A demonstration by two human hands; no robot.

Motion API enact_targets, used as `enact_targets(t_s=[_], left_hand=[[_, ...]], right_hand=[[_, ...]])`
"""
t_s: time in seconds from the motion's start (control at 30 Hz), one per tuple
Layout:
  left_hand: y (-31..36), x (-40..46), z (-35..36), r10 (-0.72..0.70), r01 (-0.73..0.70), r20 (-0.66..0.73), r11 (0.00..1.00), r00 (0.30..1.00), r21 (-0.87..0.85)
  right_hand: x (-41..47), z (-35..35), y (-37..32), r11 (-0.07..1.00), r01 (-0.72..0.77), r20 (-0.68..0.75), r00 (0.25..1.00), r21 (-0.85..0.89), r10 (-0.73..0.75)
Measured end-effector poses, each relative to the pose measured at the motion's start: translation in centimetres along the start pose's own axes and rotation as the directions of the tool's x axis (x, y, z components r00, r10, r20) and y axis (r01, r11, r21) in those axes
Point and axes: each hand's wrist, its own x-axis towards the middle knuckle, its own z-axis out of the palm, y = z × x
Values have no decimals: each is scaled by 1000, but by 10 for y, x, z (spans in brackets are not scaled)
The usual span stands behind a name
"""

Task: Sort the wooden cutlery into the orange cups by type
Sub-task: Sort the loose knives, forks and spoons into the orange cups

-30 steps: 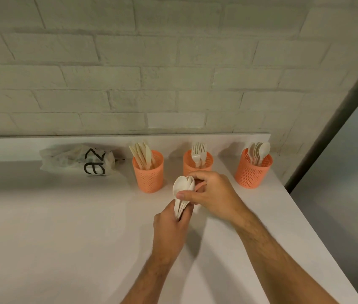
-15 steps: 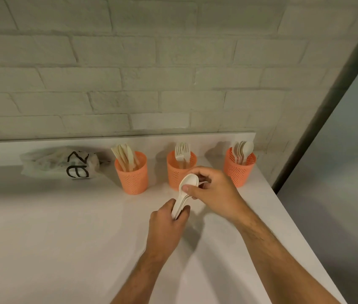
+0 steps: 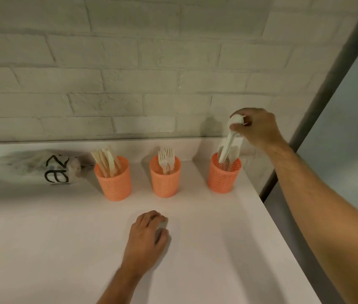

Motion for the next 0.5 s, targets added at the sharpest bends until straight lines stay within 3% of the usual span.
enact_targets(t_s=[0.23, 0.4, 0.5], left_hand=[[-4, 1, -2, 40, -41, -21, 997, 999, -72], [-5, 3, -4, 38, -39, -6, 994, 999, -99], [-3, 3, -10, -24, 23, -3, 972, 1000, -233]], right_hand=[[13, 40, 38, 979, -1, 258, 965, -204, 55], [16, 38, 45, 941, -66, 463, 858, -331, 223], [15, 30, 37, 932, -58, 504, 828, -358, 246]])
